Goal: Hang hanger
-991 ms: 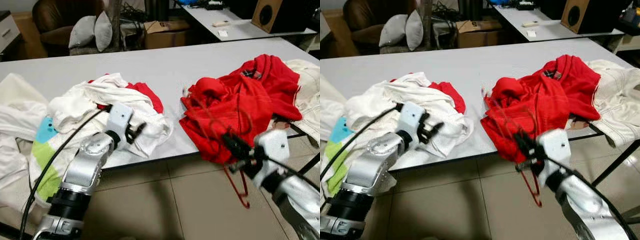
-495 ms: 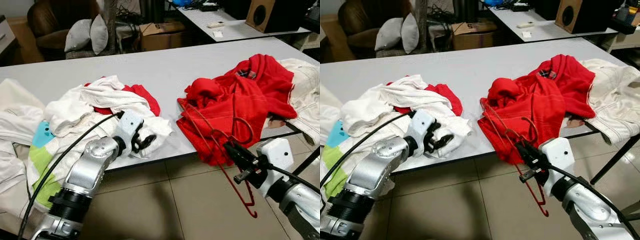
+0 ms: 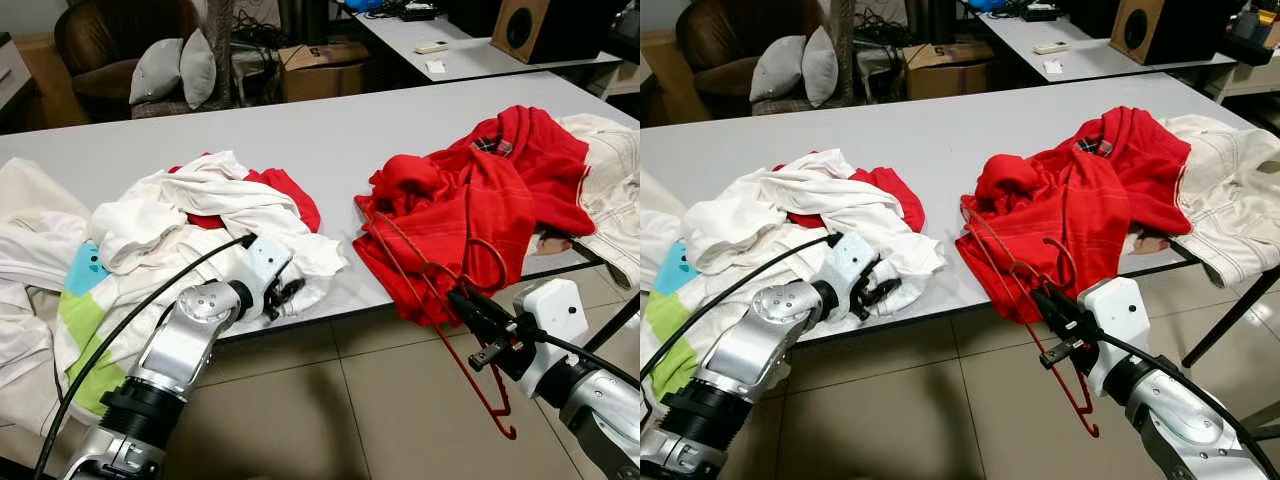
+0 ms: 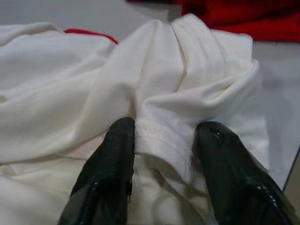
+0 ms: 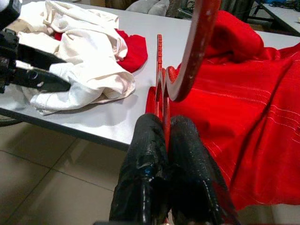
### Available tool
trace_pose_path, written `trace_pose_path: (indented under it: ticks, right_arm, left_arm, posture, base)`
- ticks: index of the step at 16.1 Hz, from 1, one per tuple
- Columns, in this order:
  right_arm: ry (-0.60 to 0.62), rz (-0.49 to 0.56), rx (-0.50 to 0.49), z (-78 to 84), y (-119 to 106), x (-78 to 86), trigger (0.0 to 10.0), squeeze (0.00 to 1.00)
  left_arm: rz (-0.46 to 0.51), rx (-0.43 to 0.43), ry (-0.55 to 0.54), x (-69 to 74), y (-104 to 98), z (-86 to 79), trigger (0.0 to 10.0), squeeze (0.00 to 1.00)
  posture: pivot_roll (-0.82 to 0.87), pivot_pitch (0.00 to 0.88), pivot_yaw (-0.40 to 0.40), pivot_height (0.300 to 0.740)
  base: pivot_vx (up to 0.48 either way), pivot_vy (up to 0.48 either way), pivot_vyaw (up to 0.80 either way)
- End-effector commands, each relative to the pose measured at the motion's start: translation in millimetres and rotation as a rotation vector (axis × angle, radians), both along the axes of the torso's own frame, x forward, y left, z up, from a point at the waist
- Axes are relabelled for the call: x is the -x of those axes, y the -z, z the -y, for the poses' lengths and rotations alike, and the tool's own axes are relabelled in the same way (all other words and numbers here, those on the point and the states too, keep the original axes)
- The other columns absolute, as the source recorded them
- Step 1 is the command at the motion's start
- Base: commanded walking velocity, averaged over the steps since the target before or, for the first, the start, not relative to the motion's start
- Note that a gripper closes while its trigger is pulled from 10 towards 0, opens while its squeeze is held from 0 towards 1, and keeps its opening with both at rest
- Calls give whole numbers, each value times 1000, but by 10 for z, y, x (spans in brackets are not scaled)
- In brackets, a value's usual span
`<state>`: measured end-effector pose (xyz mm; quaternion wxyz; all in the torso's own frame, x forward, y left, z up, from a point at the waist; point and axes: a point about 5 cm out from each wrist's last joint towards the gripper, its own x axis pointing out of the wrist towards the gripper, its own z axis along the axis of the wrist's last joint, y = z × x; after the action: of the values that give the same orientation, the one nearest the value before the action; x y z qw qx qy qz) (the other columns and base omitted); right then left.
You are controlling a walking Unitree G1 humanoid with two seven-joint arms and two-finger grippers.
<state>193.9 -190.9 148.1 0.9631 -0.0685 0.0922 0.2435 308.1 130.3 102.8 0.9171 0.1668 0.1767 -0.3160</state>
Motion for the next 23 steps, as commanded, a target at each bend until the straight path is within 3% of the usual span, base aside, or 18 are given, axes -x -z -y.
trace_pose_path:
  ticks: [1,5,11,19,21,23]
  right_arm:
    - [-13,23,11,-7,-65,-6,10000,0]
    - [-26,24,9,-27,-60,-7,10000,0]
    - [-29,24,17,-21,-56,-6,10000,0]
    - [-24,29,25,-27,-55,-13,10000,0]
    - [-11,37,30,-17,-61,-23,10000,0]
    - [26,59,41,17,-71,-63,10000,0]
  left_arm:
    - [42,20,-14,-59,-106,-10,0,0]
    - [17,82,19,-30,-120,32,0,0]
    - [-12,108,38,9,-93,45,0,0]
    - [-2,143,-3,-36,-125,22,0,0]
    - [55,199,-50,-138,-227,32,0,0]
    - [166,330,-80,-378,-556,109,0,0]
  posture:
    - [-118,0,68,740]
    - [-119,0,70,740]
    - [-122,0,70,740]
    - [-131,0,79,740]
    - [-135,0,82,740]
    - [-135,0,84,740]
  base:
    - [0,0,0]
    - [0,0,0]
    - [0,0,0]
    - [0,0,0]
    - [0,0,0]
    - [0,0,0]
